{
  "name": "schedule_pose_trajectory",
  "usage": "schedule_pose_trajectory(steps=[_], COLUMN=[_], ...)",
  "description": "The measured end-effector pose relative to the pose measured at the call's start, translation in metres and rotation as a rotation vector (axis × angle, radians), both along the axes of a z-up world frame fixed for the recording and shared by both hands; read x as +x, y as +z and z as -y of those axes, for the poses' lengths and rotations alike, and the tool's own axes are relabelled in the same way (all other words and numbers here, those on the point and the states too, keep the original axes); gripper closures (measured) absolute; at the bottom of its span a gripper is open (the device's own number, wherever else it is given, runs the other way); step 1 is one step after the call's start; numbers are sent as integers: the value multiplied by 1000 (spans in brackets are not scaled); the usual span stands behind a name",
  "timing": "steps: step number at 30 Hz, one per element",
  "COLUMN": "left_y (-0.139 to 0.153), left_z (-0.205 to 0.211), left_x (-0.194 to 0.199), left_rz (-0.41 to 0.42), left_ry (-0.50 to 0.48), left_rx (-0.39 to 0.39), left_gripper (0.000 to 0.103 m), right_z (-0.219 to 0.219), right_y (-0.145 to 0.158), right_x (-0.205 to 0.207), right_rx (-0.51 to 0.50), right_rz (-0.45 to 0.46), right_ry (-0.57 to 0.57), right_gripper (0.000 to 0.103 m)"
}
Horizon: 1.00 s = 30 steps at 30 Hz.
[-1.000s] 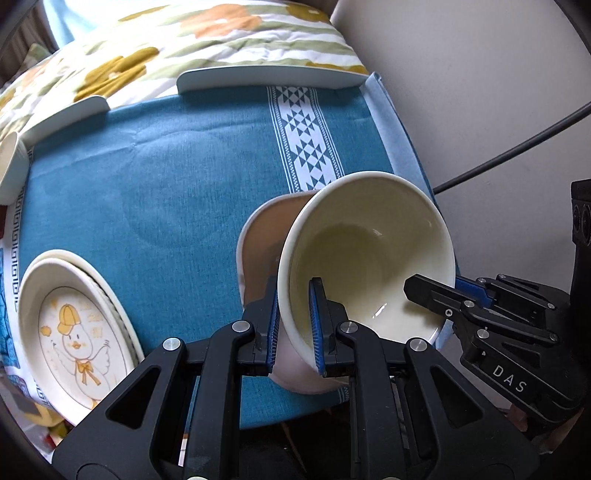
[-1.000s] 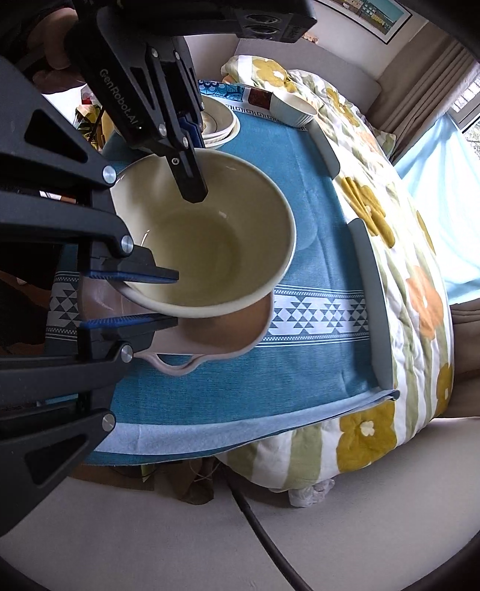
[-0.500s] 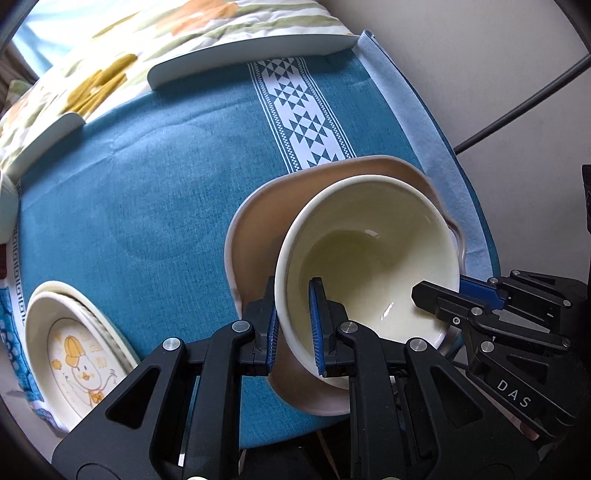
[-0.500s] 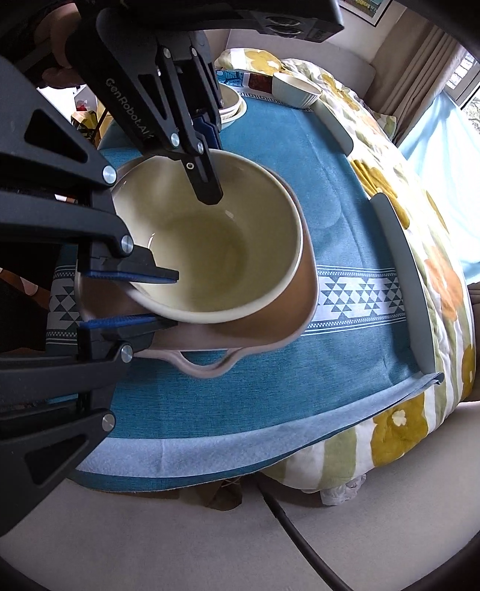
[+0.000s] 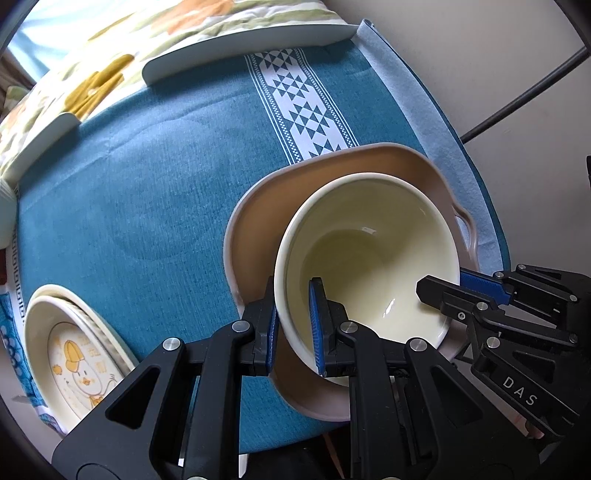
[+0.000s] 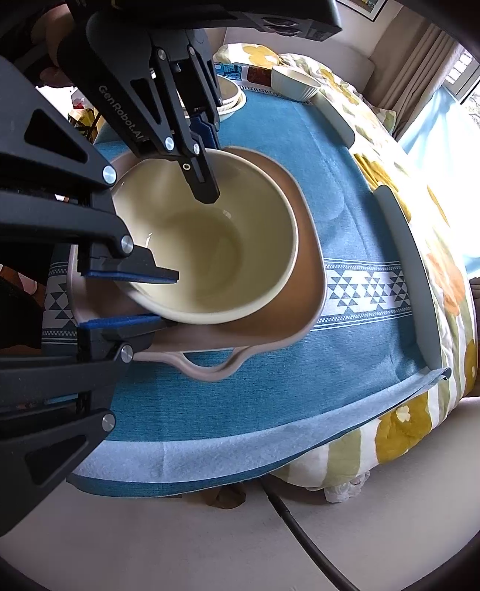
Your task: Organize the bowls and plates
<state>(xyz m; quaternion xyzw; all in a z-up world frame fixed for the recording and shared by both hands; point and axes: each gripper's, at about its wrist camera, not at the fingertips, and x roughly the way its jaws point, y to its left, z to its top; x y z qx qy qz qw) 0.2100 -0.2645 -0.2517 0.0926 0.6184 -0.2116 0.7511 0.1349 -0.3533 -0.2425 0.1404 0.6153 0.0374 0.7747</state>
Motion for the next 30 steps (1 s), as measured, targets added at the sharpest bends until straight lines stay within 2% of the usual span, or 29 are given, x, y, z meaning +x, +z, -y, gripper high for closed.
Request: schedule_pose_trajectory(steps=[9, 15, 19, 23, 24, 26, 27, 28, 29, 30], left_y=[7, 28, 57, 98, 108, 128, 137, 147, 155, 162], left_z=[-4, -9, -18, -47, -55, -73, -83, -95, -106, -116], left_x=[-4, -8, -16, -27, -31, -39, -43, -50, -56, -60], left_rz=[16, 59, 120, 234, 269, 347, 394, 448, 494, 511], left_ry=[3, 24, 62, 146, 169, 226, 262, 300, 332, 355], left_rx=[3, -2, -42, -112, -122, -116, -105, -104, -112, -119], left_gripper=[90, 90, 89, 88, 81, 43, 11, 0, 0, 0], right_z=[2, 11, 16, 12, 9, 2, -3, -10, -18, -26], right_y=[8, 26, 49, 76, 83, 97, 103, 110, 116, 122], right_x=[-3, -10, -17, -24, -24, -24, -23, -22, -20, -18], right_rx=[-20, -44, -39, -40, -34, -17, -15, -17, -19, -17], right_rz=[20, 57, 116, 195, 215, 263, 290, 316, 342, 366], right_ry=[9, -2, 1, 61, 83, 130, 160, 190, 221, 252], right_gripper=[88, 88, 88, 88, 88, 88, 88, 88, 85, 71])
